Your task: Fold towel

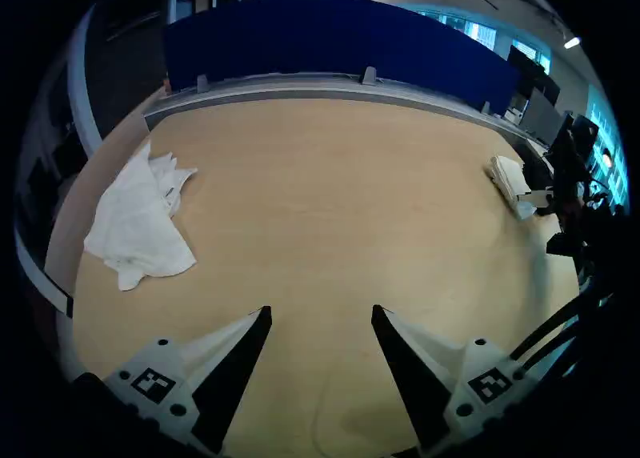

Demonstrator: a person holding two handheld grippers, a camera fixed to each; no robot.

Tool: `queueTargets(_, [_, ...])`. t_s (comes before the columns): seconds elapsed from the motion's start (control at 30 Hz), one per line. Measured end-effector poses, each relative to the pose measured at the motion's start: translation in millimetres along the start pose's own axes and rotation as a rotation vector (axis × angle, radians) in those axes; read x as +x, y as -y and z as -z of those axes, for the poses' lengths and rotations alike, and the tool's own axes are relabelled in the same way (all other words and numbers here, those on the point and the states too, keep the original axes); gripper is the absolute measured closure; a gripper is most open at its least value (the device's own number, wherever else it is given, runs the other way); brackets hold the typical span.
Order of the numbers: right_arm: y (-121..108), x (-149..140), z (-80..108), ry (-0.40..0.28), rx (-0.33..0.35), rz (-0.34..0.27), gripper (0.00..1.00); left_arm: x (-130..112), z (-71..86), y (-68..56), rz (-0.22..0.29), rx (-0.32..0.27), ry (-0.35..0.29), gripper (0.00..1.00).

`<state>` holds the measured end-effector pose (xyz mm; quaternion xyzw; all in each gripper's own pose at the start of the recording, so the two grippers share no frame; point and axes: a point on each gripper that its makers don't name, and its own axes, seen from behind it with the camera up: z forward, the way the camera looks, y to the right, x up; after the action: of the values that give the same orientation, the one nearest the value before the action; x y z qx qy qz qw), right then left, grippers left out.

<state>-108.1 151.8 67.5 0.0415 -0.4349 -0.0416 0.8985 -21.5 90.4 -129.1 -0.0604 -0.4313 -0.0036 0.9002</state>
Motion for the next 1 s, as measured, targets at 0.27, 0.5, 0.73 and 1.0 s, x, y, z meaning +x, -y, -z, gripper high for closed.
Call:
queueTargets(0.27, [-0.6, 7.1, 4.3, -0.019, -0.001, -0.002, 0.02, 4.3, -0.2, -0.4, 0.002, -0.003, -0.005, 0.07])
queueTargets(0.5, [-7.0, 41.2, 16.1, -0.083, -0.003, 0.021, 0.01, 3.3, -1.3, 2.2, 0.004, 0.002, -0.005, 0.07])
queueTargets(0.73, [-6.3, 66.6, 17.2, -0.098, 0.023, 0.045, 0.02, 2.9, 0.1, 3.8, 0.008, 0.008, -0.007, 0.07])
queueTargets(1.0, [-2.6, 72.1, 22.6, -0.109, 0.031, 0.073, 0.01, 3.2, 1.9, 3.4, 0.020, 0.007, -0.011, 0.07])
